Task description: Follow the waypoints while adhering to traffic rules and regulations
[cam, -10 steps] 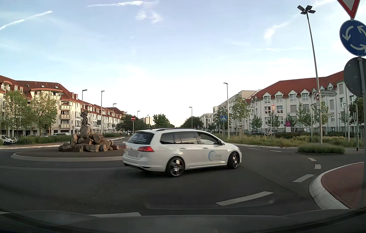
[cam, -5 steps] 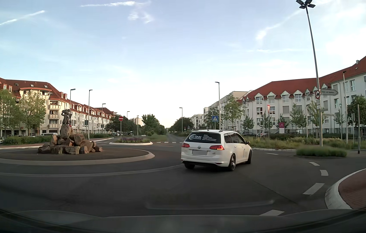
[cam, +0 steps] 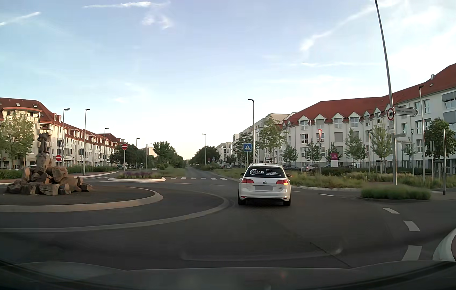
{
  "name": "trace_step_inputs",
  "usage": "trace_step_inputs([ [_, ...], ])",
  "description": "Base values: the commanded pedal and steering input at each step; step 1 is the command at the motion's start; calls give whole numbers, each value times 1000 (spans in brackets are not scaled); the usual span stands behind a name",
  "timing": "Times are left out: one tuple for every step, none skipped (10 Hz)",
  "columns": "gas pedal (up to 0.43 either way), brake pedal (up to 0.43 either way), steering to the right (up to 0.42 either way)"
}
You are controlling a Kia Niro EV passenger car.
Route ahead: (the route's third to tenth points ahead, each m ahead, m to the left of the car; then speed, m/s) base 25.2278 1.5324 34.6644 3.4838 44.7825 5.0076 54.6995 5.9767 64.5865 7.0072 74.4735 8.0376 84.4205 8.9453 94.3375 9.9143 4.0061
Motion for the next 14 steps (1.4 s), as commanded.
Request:
trace_step_inputs([
  [280, 0, 174],
  [280, 0, 171],
  [280, 0, 164],
  [280, 0, 153],
  [280, 0, 138],
  [280, 0, 125],
  [268, 0, 111],
  [260, 0, 94],
  [240, 0, 70],
  [228, 0, 47],
  [228, 0, 30],
  [228, 0, 13],
  [209, 0, -8],
  [197, 0, -32],
])
